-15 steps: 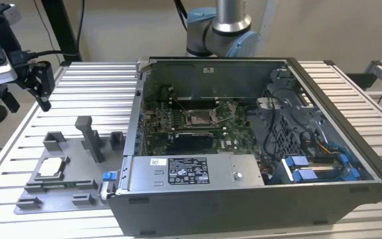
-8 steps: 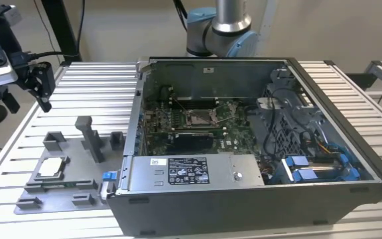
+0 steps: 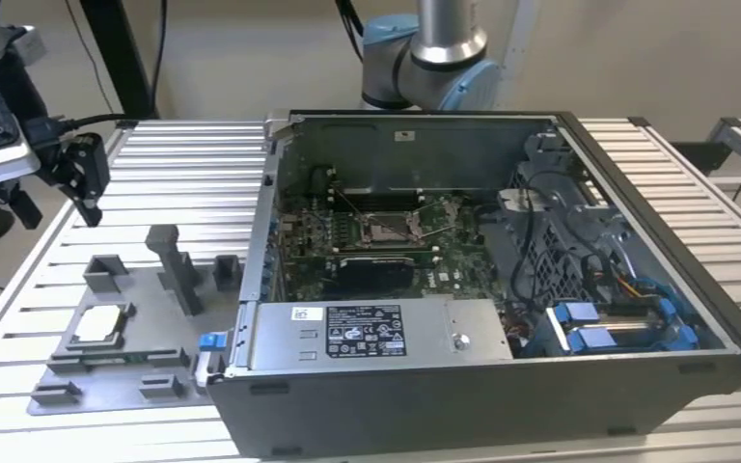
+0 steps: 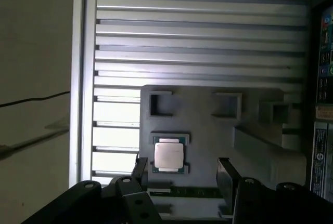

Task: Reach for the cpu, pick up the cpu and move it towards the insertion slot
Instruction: 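Pick up the cpu and move it towards the insertion slot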

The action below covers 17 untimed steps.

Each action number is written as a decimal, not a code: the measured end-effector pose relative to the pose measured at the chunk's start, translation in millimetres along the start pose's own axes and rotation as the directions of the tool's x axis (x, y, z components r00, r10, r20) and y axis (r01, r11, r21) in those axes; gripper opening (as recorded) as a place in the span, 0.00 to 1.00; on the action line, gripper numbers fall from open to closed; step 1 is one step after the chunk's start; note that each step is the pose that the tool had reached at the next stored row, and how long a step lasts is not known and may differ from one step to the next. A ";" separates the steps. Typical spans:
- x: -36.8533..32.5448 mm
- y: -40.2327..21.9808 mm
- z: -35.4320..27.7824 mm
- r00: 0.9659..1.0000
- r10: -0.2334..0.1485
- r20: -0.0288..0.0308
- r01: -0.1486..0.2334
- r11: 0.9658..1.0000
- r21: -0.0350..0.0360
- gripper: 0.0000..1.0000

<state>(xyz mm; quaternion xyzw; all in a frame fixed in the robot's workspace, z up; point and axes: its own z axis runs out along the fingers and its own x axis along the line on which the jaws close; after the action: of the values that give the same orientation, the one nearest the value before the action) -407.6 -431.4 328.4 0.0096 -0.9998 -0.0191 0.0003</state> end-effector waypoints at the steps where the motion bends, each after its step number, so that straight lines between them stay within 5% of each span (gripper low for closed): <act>1: 0.5 0.0 1.8 1.000 0.000 0.000 0.000 1.000 0.000 1.00; 17: 5.3 -0.8 24.8 1.000 0.000 0.000 0.000 1.000 0.000 1.00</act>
<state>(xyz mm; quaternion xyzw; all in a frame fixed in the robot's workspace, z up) -412.9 -431.4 303.6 0.0096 -0.9998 -0.0191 0.0003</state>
